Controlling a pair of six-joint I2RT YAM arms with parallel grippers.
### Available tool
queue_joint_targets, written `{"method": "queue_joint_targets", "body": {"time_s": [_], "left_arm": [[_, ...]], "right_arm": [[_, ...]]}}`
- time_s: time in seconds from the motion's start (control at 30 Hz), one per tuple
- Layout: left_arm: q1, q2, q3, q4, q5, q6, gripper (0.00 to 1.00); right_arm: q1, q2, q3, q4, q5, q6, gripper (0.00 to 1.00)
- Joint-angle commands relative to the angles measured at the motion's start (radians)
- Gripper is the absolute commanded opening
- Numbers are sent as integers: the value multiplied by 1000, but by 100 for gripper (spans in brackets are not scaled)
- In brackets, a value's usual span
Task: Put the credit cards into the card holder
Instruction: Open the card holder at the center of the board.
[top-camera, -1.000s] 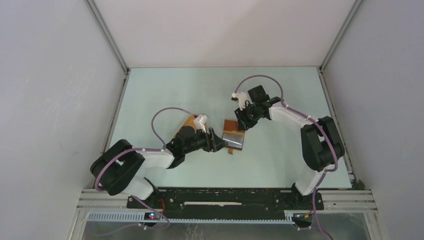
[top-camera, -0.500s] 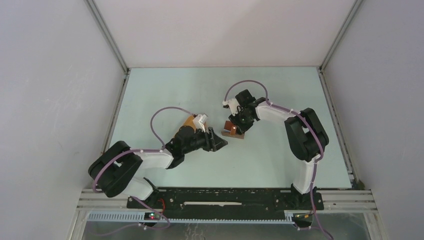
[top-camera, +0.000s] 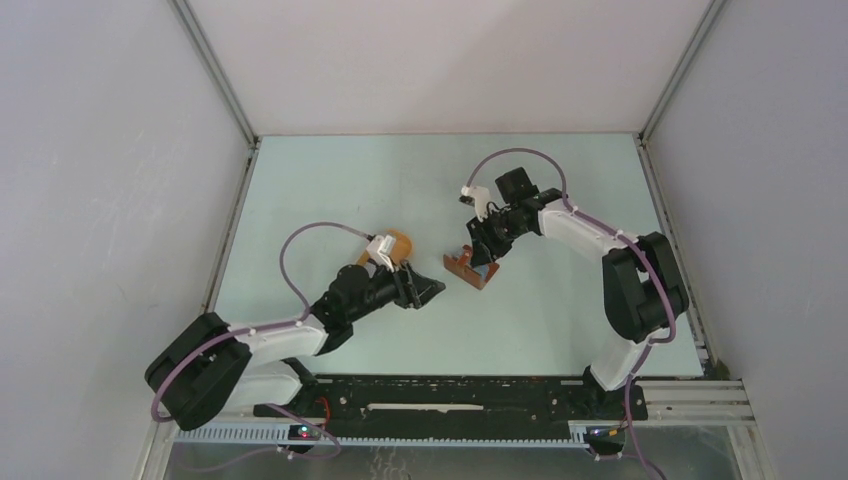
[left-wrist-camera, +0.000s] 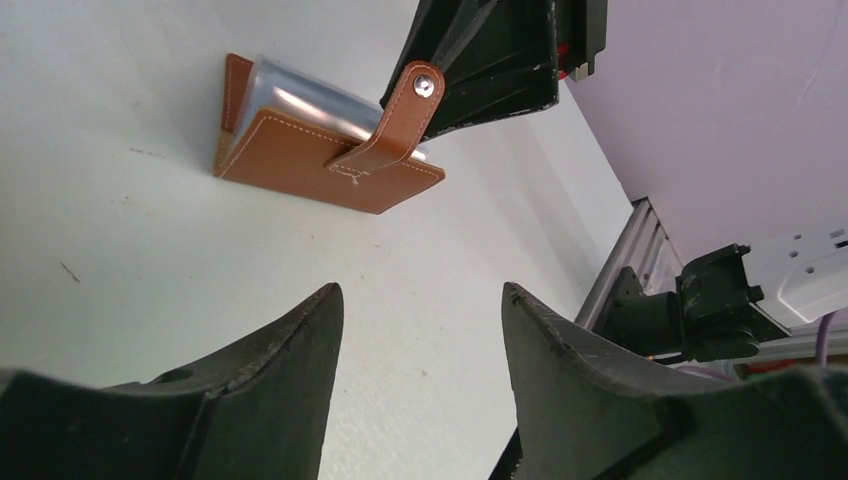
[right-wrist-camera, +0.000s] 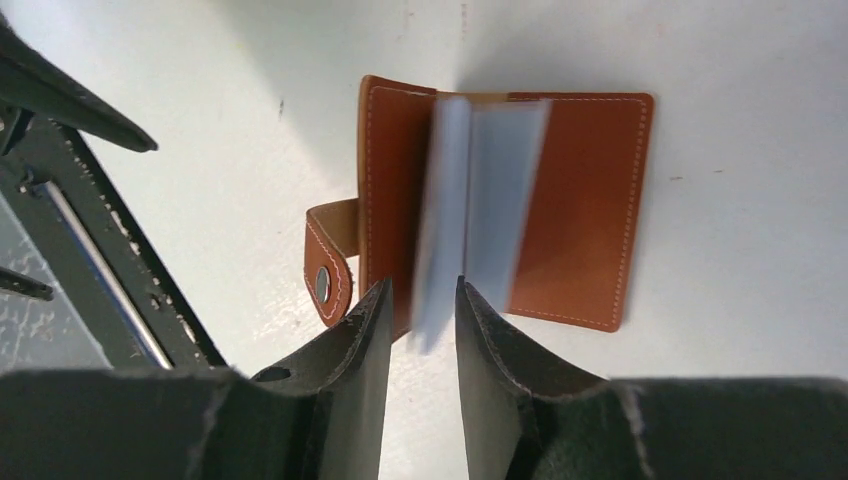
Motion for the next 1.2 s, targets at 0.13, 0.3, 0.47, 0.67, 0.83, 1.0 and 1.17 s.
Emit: {"method": "queue_joint_targets", "body": {"time_s": [0.13, 0.3, 0.47, 0.67, 0.83, 1.0, 1.17], "left_arm": [[-60, 24, -32, 119, -68, -108, 67], [-70, 94, -8, 137, -90, -118, 69], [-69, 153, 4, 136, -118, -120, 70], [-69, 240, 50, 134, -131, -127, 70], [-70, 283, 81, 112, -142, -129, 69], [-70, 275, 69, 86, -165, -119, 68], [-70, 257, 76, 65, -164, -102, 66]], "right_arm": [[18, 25, -10, -10, -145, 20, 37], [46, 70, -8, -3, -172, 57, 35], [53, 95, 7, -7, -212, 81, 34], [53, 74, 7, 2, -144, 83, 37], [42, 70, 7, 8, -100, 81, 39], [19, 57, 7, 12, -71, 80, 38], [4, 87, 7, 22, 37, 97, 38]]}}
